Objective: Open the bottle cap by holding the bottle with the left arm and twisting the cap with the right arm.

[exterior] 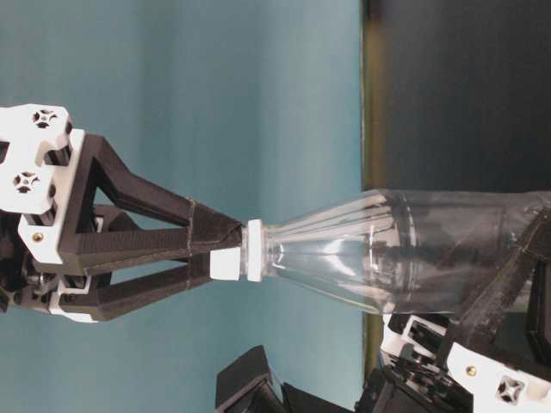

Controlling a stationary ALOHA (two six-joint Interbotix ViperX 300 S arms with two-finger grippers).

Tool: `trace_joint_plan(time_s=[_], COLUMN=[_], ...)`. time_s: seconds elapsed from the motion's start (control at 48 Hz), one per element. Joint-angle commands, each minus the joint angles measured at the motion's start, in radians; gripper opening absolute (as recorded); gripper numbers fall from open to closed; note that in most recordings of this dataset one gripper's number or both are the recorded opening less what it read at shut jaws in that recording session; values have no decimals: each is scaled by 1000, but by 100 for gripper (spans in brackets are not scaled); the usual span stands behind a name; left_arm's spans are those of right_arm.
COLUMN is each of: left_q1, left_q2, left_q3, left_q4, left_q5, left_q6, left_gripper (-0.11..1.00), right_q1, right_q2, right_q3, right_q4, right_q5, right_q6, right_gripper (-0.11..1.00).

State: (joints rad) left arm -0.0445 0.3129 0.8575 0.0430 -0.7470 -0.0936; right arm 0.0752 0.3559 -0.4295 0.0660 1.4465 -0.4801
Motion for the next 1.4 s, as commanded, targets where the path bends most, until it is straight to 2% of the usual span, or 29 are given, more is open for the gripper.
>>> trace_joint_plan(time_s=[0.0, 0.334, 0.48, 0.542, 0.771, 0.98, 1.376], left_q1=[-5, -5, -6, -6, -5, -6, -6], left_q2=[6, 8, 8, 8, 6, 6, 6], left_q3=[3, 0, 2, 2, 3, 3, 3], left_q4=[2, 2, 3, 3, 3, 3, 3], left_q5=[18, 23, 23, 25, 25, 25, 23], left_q6=[-6, -8, -6, -8, -6, -6, -8], left_gripper=[83, 83, 83, 83, 83, 83, 83], right_q1=[35, 34, 35, 37, 38, 38, 43], right_q2=[-12, -18, -26, -32, -97, -210, -434], right_q3=[-11, 6, 17, 20, 35, 84, 397], right_q4=[-3, -9, -25, -32, -32, -32, -31], right_q5=[-12, -21, -21, -25, -48, -153, -382], right_q6=[23, 54, 83, 98, 161, 241, 400], right_gripper=[38, 40, 74, 82, 81, 81, 80])
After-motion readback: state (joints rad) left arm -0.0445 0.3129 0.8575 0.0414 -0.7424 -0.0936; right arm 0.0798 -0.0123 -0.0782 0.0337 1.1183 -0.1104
